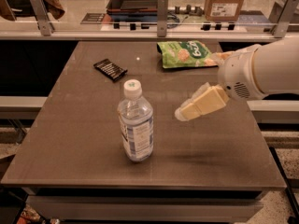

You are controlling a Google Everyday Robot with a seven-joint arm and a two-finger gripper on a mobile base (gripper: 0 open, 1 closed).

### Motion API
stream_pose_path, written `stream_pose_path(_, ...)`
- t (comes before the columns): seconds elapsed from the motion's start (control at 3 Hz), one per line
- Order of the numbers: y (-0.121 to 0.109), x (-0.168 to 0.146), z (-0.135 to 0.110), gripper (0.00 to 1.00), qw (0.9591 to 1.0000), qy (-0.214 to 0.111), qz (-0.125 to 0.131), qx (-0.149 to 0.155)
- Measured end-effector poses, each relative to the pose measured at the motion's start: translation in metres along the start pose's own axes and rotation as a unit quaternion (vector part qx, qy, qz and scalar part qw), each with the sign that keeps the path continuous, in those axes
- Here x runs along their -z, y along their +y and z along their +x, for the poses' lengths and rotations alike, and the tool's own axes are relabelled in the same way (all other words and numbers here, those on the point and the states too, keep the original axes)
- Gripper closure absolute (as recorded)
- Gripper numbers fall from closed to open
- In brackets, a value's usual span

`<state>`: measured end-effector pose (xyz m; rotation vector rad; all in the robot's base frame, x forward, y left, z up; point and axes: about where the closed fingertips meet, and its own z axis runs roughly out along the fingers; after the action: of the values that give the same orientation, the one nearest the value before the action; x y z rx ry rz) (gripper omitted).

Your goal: Pick rxbar chocolate

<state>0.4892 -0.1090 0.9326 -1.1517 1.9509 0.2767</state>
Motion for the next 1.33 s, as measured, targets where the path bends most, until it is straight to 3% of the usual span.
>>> stream_pose_path(0.33, 0.011, -0.022, -0.021, 0.0, 0.9987, -0.043, 0.017, -0.02)
stream_pose_path(0.67, 0.01, -0.023, -0.022, 0.0, 0.9986, -0.045, 0.018, -0.02)
stream_pose_path(1.33, -0.001, -0.07, -0.049, 0.0, 0.9932, -0.101, 0.044, -0.038)
